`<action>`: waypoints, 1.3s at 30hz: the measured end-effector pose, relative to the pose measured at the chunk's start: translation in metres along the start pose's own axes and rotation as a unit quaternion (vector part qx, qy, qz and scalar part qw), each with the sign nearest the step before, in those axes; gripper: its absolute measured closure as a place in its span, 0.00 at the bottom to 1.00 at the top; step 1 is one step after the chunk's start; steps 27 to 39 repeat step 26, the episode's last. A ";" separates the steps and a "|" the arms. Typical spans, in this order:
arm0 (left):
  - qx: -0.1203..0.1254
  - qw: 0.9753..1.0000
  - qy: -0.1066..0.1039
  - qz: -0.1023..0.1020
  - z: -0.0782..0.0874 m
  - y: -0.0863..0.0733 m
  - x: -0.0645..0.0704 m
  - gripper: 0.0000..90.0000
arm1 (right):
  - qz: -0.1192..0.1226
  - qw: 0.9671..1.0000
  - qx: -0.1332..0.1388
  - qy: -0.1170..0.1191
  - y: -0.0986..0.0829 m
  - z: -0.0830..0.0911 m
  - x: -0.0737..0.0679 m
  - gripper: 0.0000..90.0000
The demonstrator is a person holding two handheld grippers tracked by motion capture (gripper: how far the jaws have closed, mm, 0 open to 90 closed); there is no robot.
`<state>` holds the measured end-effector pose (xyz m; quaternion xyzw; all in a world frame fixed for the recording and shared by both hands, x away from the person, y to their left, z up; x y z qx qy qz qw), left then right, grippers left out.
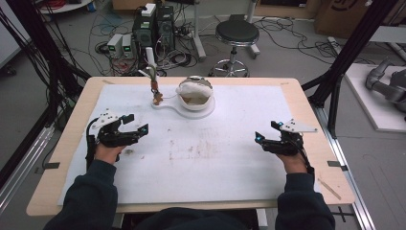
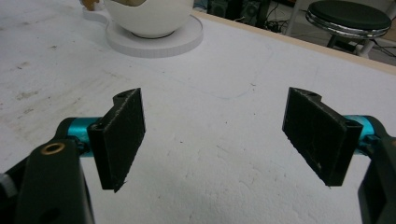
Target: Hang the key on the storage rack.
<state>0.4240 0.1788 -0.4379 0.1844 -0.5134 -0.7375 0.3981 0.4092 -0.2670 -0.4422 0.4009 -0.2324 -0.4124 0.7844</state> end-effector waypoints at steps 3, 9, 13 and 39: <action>0.001 1.000 -0.001 0.001 0.000 0.000 0.000 0.23 | 0.000 1.000 -0.001 0.001 -0.001 -0.002 0.000 0.24; 0.001 1.000 -0.002 0.002 0.000 -0.001 0.001 0.23 | -0.001 1.000 -0.006 0.005 -0.001 -0.005 -0.002 0.24; -0.001 1.000 -0.002 -0.001 0.000 -0.001 0.001 0.23 | -0.002 1.000 -0.005 0.004 -0.001 -0.005 -0.001 0.24; -0.001 1.000 -0.001 0.003 0.000 -0.001 0.000 0.23 | -0.001 1.000 -0.004 0.006 -0.001 -0.005 0.000 0.24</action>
Point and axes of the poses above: each handheld gripper's, and its own axes: z roughly backward along the jaws, y roughly out of its top, x roughly to its right, the point moved 9 cm from there along -z, roughly forward along the jaws, and after that the axes turned 8 degrees about -x, right-handed, at the moved point
